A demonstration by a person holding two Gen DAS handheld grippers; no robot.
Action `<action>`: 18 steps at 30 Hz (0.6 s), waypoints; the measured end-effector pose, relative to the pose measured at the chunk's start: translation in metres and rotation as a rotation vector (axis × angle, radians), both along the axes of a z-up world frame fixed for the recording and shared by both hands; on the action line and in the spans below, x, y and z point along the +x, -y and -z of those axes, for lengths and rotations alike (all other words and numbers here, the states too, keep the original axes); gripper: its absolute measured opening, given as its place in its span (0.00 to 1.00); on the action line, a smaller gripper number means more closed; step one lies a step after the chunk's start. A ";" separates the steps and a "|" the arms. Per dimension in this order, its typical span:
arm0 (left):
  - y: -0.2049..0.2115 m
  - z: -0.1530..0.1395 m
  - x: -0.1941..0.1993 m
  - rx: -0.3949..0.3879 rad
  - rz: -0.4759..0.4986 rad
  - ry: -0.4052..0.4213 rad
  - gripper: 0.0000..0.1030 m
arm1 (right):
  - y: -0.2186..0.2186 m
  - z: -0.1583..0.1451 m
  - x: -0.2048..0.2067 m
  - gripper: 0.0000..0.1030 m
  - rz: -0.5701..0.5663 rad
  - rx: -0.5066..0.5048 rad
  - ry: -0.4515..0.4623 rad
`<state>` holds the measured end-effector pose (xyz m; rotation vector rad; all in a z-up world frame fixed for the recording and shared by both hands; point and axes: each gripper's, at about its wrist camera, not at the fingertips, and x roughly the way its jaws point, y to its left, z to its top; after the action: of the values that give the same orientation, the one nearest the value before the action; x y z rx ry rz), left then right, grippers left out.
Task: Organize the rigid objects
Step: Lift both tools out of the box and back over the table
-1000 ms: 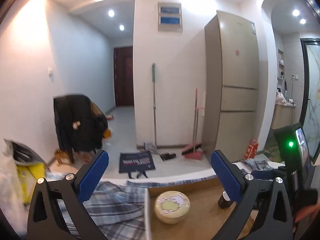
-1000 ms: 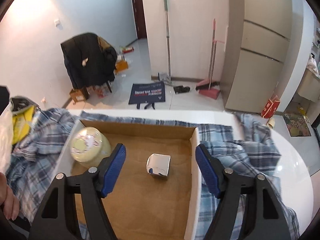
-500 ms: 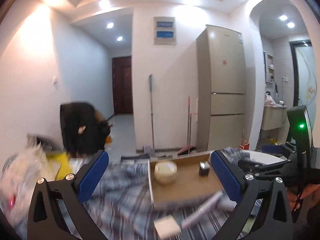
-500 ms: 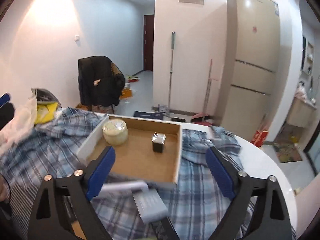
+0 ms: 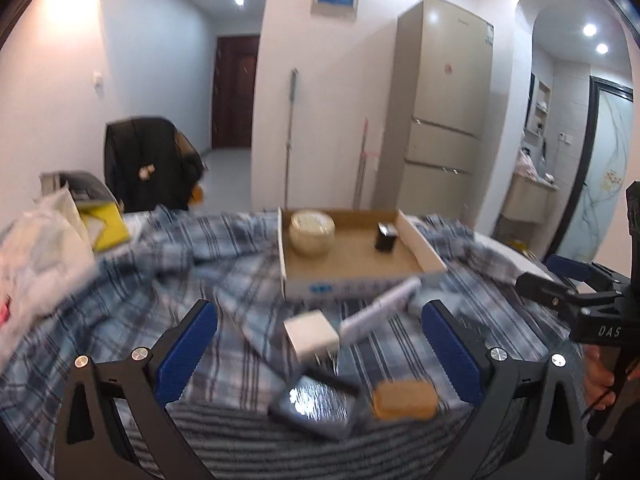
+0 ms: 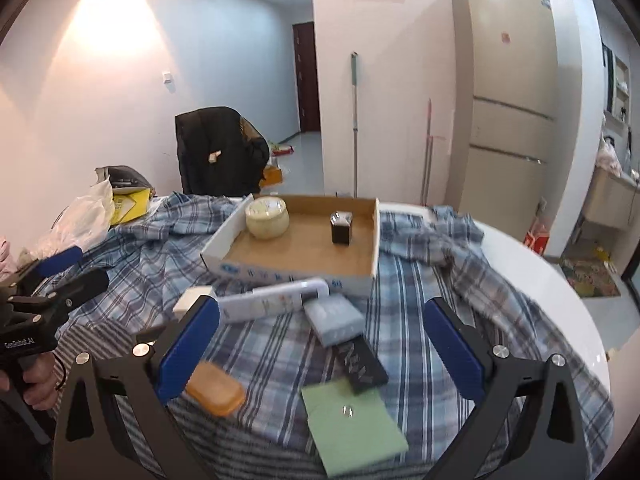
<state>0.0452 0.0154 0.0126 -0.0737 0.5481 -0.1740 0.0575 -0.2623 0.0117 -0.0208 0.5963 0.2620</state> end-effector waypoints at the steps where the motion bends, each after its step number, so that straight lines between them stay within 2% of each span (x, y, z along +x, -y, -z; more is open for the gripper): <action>1: 0.000 0.003 -0.002 0.004 0.007 -0.002 1.00 | 0.003 0.002 -0.002 0.99 0.007 0.011 -0.011; 4: 0.007 0.013 -0.003 0.061 0.014 0.003 1.00 | 0.009 0.011 -0.005 0.99 0.025 0.044 -0.028; 8: 0.025 0.021 -0.008 0.142 0.129 0.009 1.00 | 0.016 0.022 -0.004 0.99 0.063 0.068 -0.024; 10: 0.034 0.026 -0.008 0.187 0.156 0.009 1.00 | 0.017 0.026 -0.001 0.99 0.058 0.054 -0.028; 14: 0.040 0.044 0.005 0.244 0.166 -0.049 1.00 | 0.022 0.030 0.001 0.99 0.035 0.060 -0.044; 16: 0.044 0.056 0.012 0.312 0.151 -0.067 1.00 | 0.024 0.032 0.001 0.99 0.023 0.065 -0.051; 18: 0.043 0.066 0.020 0.326 0.153 -0.113 1.00 | 0.026 0.033 -0.001 0.99 0.019 0.051 -0.050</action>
<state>0.0652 -0.0276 -0.0532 0.2778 0.6886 -0.2280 0.0566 -0.2880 -0.0214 0.0409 0.6391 0.2600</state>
